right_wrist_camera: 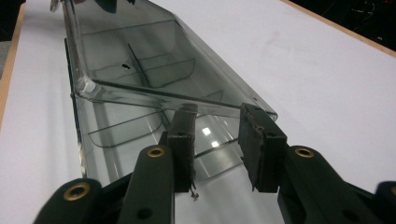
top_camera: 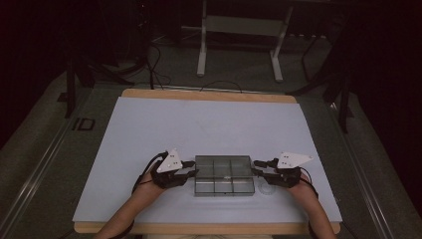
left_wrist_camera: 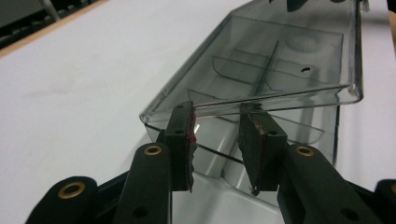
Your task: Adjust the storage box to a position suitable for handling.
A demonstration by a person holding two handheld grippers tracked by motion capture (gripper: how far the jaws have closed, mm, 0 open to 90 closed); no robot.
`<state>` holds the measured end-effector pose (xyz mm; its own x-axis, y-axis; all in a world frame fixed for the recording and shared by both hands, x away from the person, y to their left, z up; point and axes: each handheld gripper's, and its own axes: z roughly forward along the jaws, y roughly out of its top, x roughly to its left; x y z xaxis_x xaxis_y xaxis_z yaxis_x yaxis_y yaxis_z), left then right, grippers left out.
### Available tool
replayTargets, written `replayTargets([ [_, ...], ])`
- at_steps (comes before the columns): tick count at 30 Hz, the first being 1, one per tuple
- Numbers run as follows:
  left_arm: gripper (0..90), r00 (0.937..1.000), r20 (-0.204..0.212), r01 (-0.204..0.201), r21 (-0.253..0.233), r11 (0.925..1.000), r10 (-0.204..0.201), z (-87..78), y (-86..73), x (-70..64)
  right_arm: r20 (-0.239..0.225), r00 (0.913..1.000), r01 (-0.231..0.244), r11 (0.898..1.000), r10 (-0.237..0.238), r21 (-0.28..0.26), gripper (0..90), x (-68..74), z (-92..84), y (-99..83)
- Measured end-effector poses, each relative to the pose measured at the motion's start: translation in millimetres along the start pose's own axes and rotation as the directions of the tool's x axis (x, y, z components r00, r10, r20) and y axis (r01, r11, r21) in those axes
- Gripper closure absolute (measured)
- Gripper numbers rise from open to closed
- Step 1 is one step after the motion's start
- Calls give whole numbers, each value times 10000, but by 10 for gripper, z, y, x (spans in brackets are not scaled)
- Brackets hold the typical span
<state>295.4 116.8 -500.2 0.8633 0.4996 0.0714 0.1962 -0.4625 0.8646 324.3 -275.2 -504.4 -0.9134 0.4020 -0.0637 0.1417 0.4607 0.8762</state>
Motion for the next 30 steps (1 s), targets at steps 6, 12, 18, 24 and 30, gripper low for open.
replayTargets([
  [6, 691, 9999, -109, 10, -176, 9998, -12, 5, 29, 43, 192, 9997, 133, 9997, -129, -223, 735, -23, -3, 50],
  [12, 701, 9995, -306, -3, -400, 9992, -9, 29, 76, 90, 332, 9991, 272, 9993, -263, -268, 750, -58, 6, 102],
  [18, 726, 9990, -423, 145, -630, 9979, -171, 45, 107, 146, 277, 9990, 351, 9990, -343, -280, 761, -135, 18, 184],
  [24, 727, 9973, -689, 194, -626, 9978, -238, 92, 156, 178, 482, 9981, 391, 9986, -374, -344, 783, -174, 34, 248],
  [30, 724, 9974, -670, 239, -490, 9985, -271, 171, 181, 211, 502, 9987, 140, 9979, -108, -630, 782, -197, 46, 229],
])
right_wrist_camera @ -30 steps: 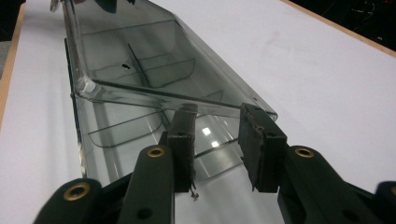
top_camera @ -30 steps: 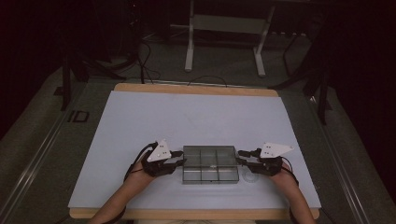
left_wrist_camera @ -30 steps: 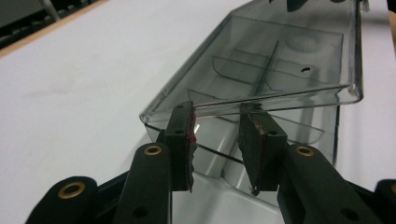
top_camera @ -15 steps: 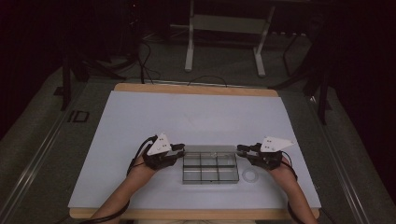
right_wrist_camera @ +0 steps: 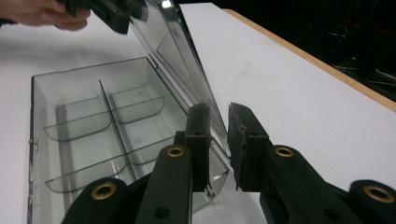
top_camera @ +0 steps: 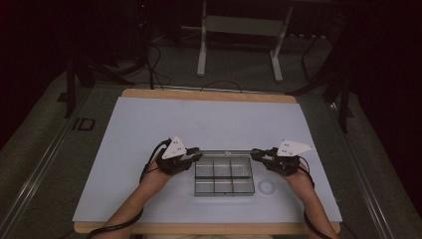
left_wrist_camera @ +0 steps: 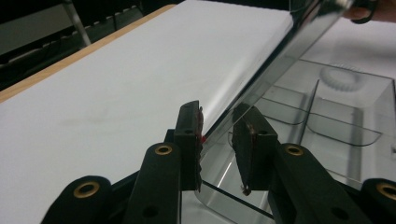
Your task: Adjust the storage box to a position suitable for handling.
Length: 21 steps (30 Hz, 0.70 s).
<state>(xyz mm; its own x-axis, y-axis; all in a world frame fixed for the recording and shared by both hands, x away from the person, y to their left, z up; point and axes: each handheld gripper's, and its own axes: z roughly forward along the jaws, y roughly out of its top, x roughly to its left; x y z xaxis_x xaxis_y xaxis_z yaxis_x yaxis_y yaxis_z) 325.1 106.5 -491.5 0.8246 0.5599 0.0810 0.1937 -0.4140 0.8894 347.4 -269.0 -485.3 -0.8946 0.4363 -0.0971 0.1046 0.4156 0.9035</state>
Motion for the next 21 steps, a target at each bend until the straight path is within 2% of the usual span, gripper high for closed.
replayTargets([
  [9, 771, 9993, -257, 250, -178, 9995, -255, 35, -18, 57, 285, 9991, -305, 9995, 308, -117, 781, -48, 87, -15],
  [15, 776, 9985, -351, 426, 2, 9991, -426, 88, -31, 100, 358, 9980, -521, 9985, 527, -188, 781, -74, 167, -30],
  [21, 778, 9963, -509, 692, -56, 9976, -694, 129, -67, 123, 356, 9964, -758, 9968, 766, -234, 786, -117, 199, -49],
])
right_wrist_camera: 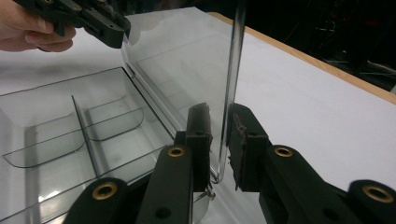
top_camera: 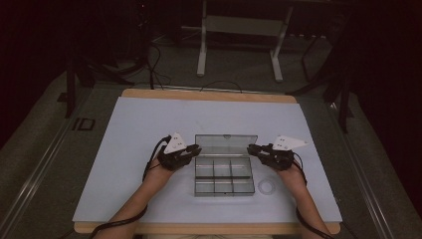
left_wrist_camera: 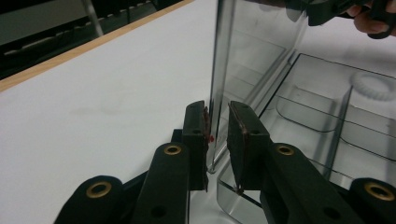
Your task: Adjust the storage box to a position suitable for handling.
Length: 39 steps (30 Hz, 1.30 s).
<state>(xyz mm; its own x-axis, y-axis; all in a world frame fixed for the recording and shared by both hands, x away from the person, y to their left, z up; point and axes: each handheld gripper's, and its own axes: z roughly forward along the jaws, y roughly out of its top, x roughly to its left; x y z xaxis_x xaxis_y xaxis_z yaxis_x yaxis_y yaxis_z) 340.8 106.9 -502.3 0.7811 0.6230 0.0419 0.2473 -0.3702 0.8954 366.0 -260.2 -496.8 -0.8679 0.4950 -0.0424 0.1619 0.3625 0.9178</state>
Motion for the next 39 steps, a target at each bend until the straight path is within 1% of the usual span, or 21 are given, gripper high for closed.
replayTargets([
  [4, 787, 9997, -196, 147, -112, 9998, -149, 21, -15, -1, 86, 9998, -169, 9999, 169, 6, 771, -20, 29, -26],
  [6, 788, 9992, -169, 361, -133, 9993, -363, 34, -21, 21, 84, 9995, -290, 9996, 290, -19, 758, -36, 45, -40],
  [7, 790, 9990, -208, 385, -126, 9992, -388, 40, -25, 27, 79, 9994, -342, 9994, 342, 21, 754, -42, 56, -46],
  [9, 789, 9981, -132, 597, -134, 9981, -599, 53, -37, 42, 179, 9992, -355, 9993, 354, 65, 754, -47, 74, -54],
  [14, 788, 9968, -149, 783, -36, 9969, -783, 83, -74, 52, 267, 9983, -520, 9986, 518, 62, 754, -60, 104, -70],
  [15, 785, 9956, -93, 928, -10, 9957, -928, 97, -91, 62, 308, 9977, -601, 9982, 599, 80, 749, -64, 120, -79],
  [18, 775, 9952, -124, 973, 122, 9952, -972, 117, -100, 74, 431, 9969, -673, 9974, 661, 262, 740, -67, 149, -87],
  [20, 767, 9951, -135, 984, 121, 9951, -982, 121, -101, 77, 488, 9965, -694, 9971, 679, 302, 741, -66, 159, -89],
  [21, 767, 9944, -92, 1054, 155, 9943, -1053, 129, -98, 88, 552, 9962, -692, 9970, 672, 349, 738, -67, 168, -89],
  [22, 762, 9945, -112, 1045, 163, 9944, -1043, 131, -97, 87, 520, 9951, -857, 9957, 838, 357, 734, -79, 176, -90],
  [27, 756, 9942, -104, 1075, 211, 9940, -1073, 141, -88, 96, 550, 9928, -1084, 9935, 1065, 343, 731, -80, 183, -94],
  [33, 752, 9936, -158, 1121, 244, 9934, -1117, 158, -86, 109, 779, 9877, -1385, 9897, 1353, 370, 725, -71, 200, -94],
  [37, 730, 9931, -167, 1167, 254, 9928, -1163, 163, -84, 110, 777, 9812, -1804, 9827, 1767, 428, 718, -78, 202, -91],
  [39, 727, 9927, -168, 1198, 261, 9925, -1194, 167, -82, 117, 883, 9781, -1923, 9805, 1882, 400, 717, -66, 205, -94],
])
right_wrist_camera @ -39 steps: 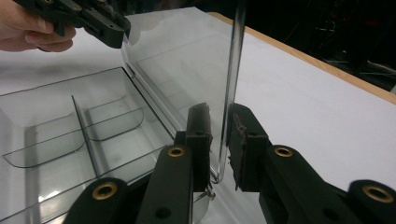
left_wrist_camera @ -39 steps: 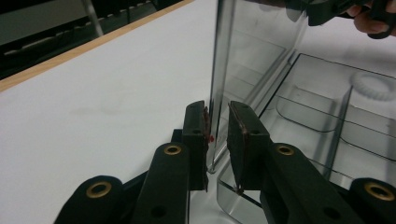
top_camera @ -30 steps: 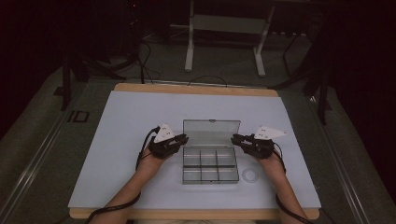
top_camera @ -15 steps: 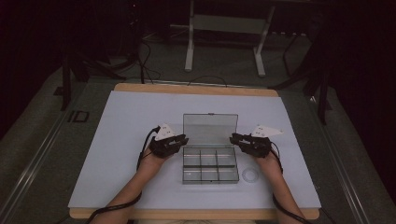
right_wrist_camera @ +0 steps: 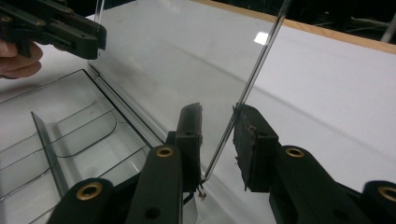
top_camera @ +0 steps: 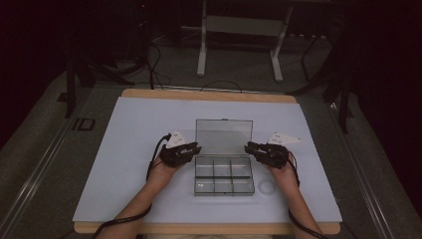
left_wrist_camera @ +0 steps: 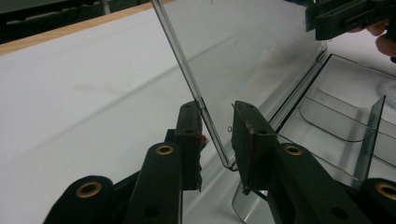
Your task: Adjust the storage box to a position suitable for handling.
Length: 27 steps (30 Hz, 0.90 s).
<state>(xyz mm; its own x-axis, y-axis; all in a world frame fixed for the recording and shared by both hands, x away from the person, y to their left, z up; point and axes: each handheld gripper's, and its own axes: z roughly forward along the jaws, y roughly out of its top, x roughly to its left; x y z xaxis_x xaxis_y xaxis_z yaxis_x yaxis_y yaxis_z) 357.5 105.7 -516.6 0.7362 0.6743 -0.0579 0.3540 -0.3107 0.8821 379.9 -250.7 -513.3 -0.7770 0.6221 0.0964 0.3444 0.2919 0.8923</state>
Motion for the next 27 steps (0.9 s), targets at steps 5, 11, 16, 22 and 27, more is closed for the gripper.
replayTargets([
  [5, 705, 9999, -70, 132, 75, 9999, -132, 19, 8, 10, 155, 9987, -492, 9987, 490, 119, 695, 7, 20, -1],
  [11, 686, 9992, -152, 380, 201, 9991, -377, 37, 10, 21, 307, 9948, -979, 9950, 972, 219, 676, 12, 38, -5],
  [16, 637, 9978, -111, 654, 328, 9973, -651, 71, 8, 24, 370, 9910, -1300, 9906, 1285, 429, 638, 14, 75, -9],
  [22, 630, 9961, -131, 874, 390, 9954, -870, 82, 13, 22, 443, 9860, -1630, 9848, 1605, 605, 637, 20, 83, 11],
  [27, 591, 9955, -176, 935, 490, 9944, -928, 110, 20, -2, 535, 9823, -1832, 9801, 1794, 764, 630, 29, 94, 30],
])
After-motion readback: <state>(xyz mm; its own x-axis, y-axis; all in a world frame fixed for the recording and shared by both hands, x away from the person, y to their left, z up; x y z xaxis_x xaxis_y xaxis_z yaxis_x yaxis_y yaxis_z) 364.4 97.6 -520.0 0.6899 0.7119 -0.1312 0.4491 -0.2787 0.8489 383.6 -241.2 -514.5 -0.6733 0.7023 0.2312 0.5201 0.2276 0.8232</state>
